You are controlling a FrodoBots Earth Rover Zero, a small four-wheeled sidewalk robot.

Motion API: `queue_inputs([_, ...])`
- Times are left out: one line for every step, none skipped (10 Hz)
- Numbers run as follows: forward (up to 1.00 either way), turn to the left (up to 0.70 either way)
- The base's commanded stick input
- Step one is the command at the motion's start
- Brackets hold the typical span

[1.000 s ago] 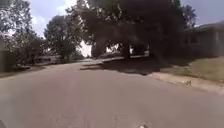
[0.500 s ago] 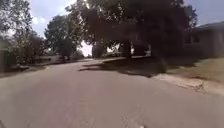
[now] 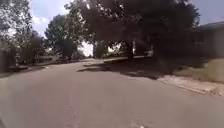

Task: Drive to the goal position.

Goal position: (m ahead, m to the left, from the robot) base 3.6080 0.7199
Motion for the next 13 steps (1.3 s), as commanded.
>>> queue_inputs([0.70,0.00])
queue_inputs([0.70,0.00])
queue_inputs([0.70,0.00])
queue_inputs([0.70,0.00])
queue_inputs([0.70,0.00])
queue_inputs([0.70,0.00])
queue_inputs([0.70,0.00])
queue_inputs([0.70,0.00])
queue_inputs([0.70,0.00])
queue_inputs([0.70,0.00])
queue_inputs([0.70,0.00])
queue_inputs([0.70,0.00])
queue_inputs([0.70,0.00])
